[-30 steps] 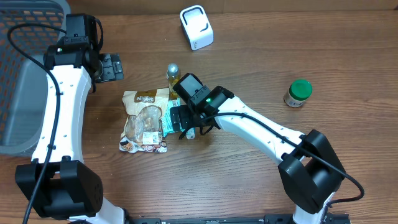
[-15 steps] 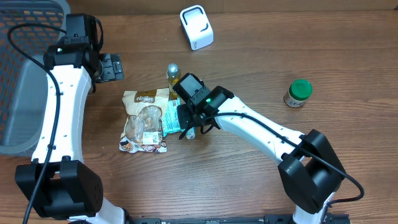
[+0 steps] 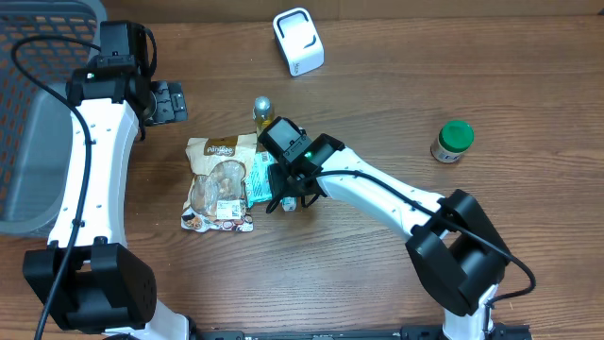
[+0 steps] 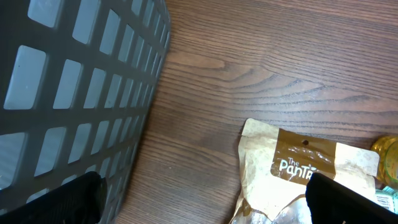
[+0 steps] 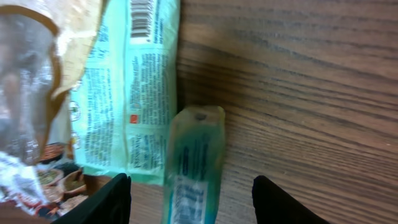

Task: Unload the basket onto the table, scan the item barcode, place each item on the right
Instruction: 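Lower the right gripper and close it on the green pouch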

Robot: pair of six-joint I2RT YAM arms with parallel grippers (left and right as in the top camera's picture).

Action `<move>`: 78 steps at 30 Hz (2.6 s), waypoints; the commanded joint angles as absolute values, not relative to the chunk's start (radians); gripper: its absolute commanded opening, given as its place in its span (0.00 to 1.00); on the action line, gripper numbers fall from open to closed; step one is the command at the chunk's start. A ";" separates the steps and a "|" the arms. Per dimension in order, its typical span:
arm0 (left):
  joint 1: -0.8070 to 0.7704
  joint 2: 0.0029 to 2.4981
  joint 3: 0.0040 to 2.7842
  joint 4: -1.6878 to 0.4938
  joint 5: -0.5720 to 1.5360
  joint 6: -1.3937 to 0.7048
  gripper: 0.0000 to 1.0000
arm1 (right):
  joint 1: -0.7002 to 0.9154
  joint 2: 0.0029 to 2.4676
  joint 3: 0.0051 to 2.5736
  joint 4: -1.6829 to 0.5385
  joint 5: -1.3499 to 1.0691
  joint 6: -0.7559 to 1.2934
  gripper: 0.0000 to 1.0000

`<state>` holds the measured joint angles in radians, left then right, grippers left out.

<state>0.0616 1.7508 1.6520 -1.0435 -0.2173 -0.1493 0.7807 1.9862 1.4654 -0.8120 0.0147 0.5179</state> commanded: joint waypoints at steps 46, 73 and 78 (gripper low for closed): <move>0.072 1.739 1.673 -1.042 -0.216 -0.134 0.99 | 0.791 2.026 1.459 -0.795 -0.001 0.528 0.53; 0.072 1.739 1.673 -1.042 -0.216 -0.134 1.00 | 0.791 2.026 1.459 -0.797 -0.001 0.528 0.20; 0.072 1.739 1.673 -1.042 -0.216 -0.134 1.00 | 0.791 2.026 1.459 -0.797 -0.001 0.528 0.10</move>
<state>0.0616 1.7508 1.6520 -1.0435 -0.2173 -0.1490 0.7845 2.0251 1.4651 -0.8009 0.0029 0.5240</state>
